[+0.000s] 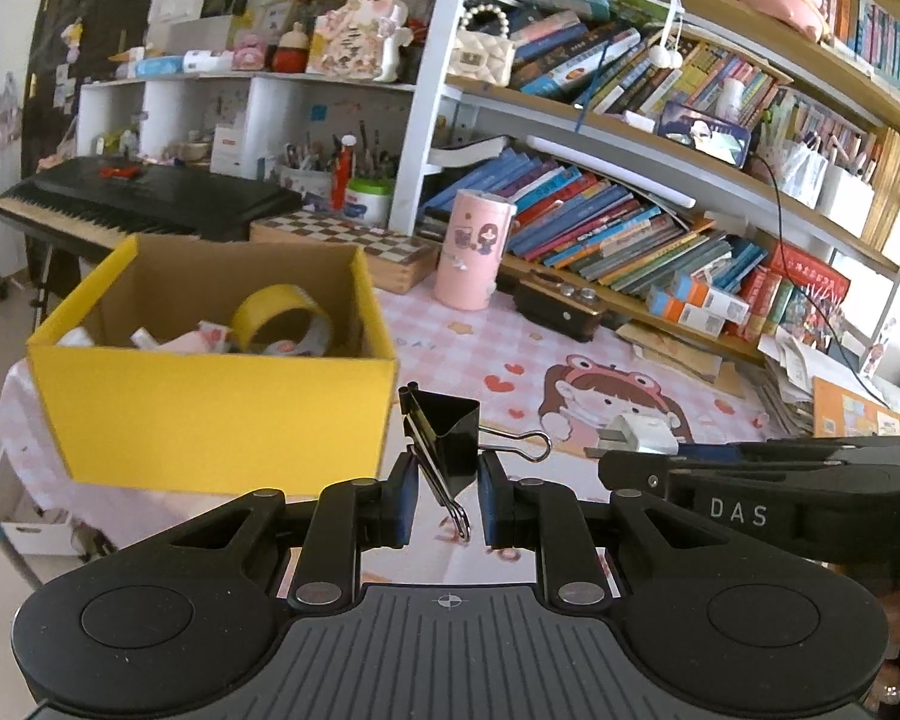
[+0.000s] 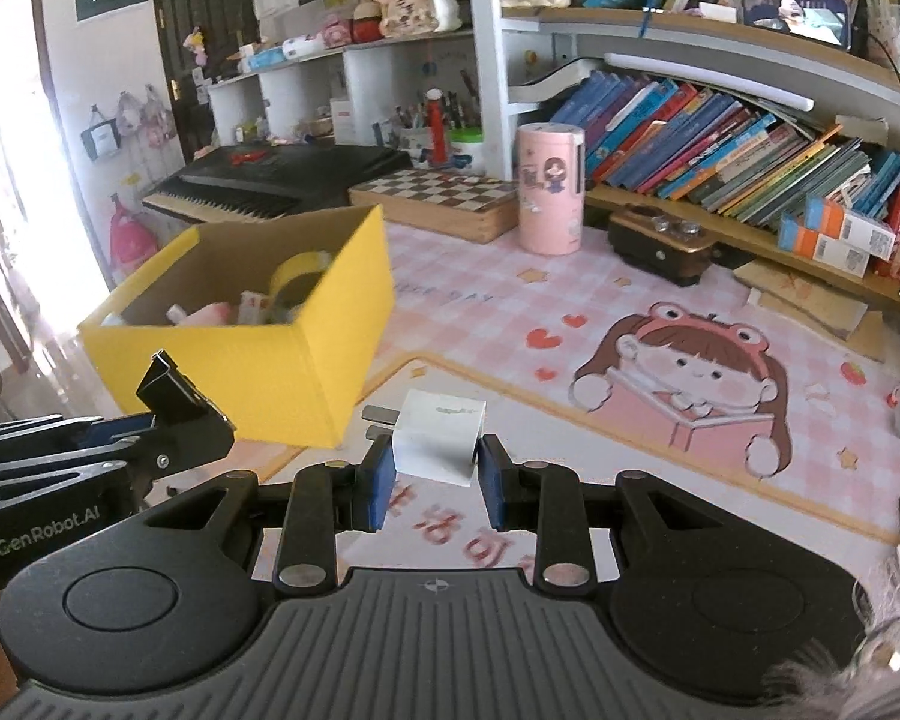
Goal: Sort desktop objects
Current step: 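Lift the binder clip and plug and carry both to the yellow box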
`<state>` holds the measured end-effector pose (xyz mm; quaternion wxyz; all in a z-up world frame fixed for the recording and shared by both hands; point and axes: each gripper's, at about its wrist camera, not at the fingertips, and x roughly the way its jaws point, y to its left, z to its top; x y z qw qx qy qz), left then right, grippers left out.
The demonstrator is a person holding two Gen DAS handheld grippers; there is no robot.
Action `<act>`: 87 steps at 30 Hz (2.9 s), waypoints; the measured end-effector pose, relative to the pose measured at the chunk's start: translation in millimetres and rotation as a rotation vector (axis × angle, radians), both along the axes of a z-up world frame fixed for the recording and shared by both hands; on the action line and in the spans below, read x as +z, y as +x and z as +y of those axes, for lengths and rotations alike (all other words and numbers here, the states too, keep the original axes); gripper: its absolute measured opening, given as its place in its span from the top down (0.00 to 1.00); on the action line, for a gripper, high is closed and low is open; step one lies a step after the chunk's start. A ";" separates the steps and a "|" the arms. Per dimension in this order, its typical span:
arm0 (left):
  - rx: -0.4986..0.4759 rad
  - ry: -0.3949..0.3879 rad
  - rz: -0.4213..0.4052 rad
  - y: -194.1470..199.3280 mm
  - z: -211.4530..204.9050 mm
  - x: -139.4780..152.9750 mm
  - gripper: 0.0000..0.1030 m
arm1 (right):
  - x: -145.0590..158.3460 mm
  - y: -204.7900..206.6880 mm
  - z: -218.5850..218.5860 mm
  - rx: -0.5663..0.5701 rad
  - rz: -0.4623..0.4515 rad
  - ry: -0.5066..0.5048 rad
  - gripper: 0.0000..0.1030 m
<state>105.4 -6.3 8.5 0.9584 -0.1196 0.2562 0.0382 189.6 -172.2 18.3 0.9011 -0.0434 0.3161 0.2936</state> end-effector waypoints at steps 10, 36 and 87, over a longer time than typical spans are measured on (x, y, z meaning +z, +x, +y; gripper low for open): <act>-0.016 -0.017 -0.013 -39.0 23.8 0.1 0.81 | -1.2 -47.0 24.5 -0.003 0.004 -0.012 0.73; 0.027 -0.036 -0.035 -114.5 74.1 -1.6 0.81 | -2.1 -123.7 75.3 0.040 0.002 -0.017 0.73; 0.216 0.104 -0.055 45.2 128.0 16.2 0.81 | 14.7 54.9 162.8 0.216 -0.079 0.038 0.73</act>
